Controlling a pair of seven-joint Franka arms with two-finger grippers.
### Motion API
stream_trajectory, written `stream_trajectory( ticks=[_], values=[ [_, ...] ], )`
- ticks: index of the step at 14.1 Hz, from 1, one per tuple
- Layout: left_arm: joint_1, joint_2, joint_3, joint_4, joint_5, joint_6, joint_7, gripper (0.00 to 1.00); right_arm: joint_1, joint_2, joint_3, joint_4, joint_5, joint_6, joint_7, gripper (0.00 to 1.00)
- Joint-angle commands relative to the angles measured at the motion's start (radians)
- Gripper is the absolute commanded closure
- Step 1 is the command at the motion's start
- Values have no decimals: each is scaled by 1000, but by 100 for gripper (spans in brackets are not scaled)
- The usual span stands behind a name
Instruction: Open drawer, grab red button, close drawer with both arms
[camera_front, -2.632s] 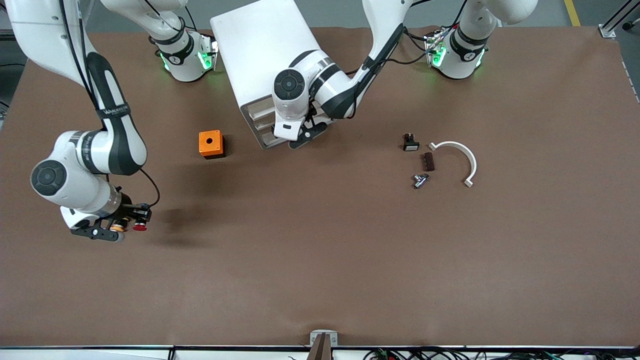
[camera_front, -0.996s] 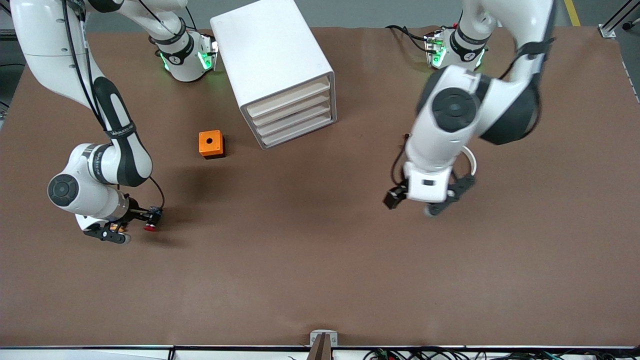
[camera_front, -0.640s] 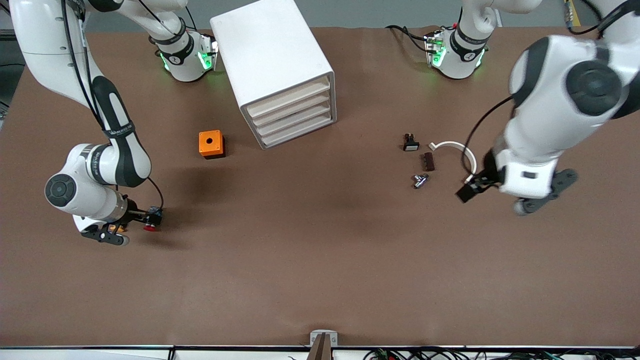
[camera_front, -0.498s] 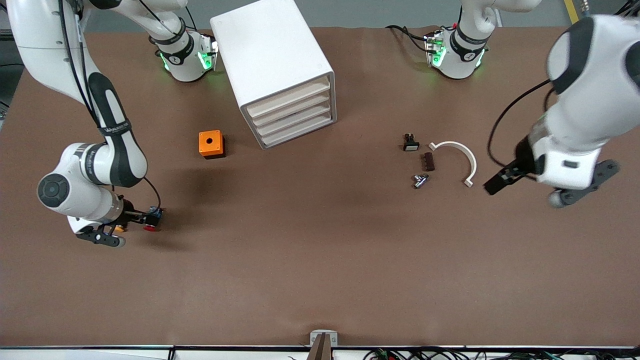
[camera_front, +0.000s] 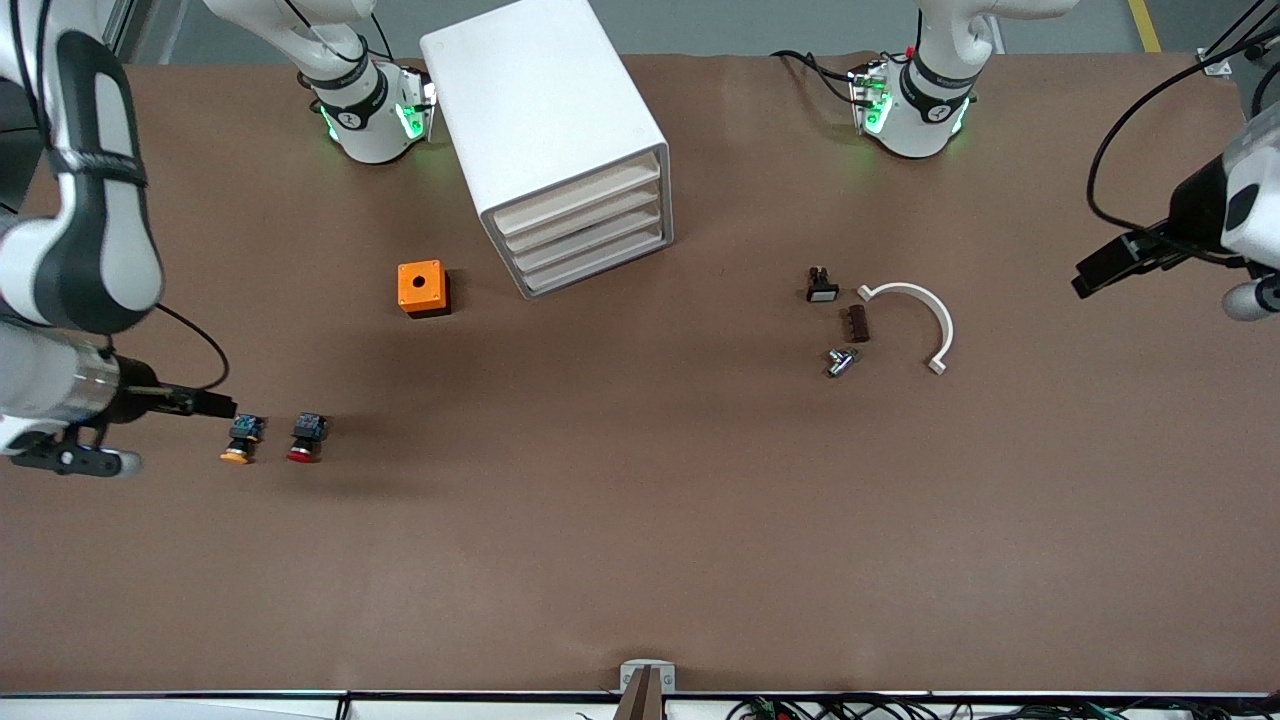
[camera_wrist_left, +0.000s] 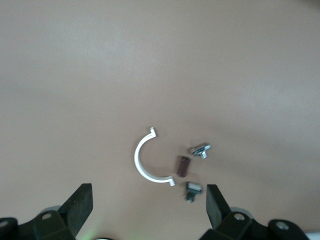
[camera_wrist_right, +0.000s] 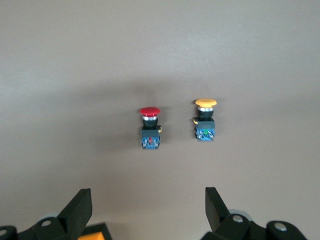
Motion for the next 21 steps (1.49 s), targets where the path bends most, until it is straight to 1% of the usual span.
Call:
stream_trajectory(
  ticks=[1,3,6,9,11,15,18,19,21],
  values=[
    [24,-46,-8,-39,2,-9,128,0,-24,-55,18,62,-1,-115,-35,0],
    [24,-83,-8,-76,4,-12,167,0,-18,-56,20,137,-4,-196,-30,0],
    [32,-103,-11,-99,4,-10,179,0,-20,-59,15,173,-5,-230,-31,0],
    [32,-122,-17,-145,11,17,179,0,-17,-59,17,219,-8,-281,-25,0],
    [32,-132,-20,-157,13,23,179,0,-18,-58,18,222,-27,-287,-29,0],
    [41,-169,-65,-222,16,49,179,0,-24,-58,17,257,-25,-292,-36,0],
    [46,-181,-80,-234,17,48,179,0,-37,-61,12,259,-19,-296,-20,0],
    [47,-183,-86,-241,17,48,179,0,-65,-65,18,259,-4,-337,-19,0],
    [47,-198,-91,-258,17,50,178,0,-69,-104,22,246,4,-359,-19,0]
  ],
)
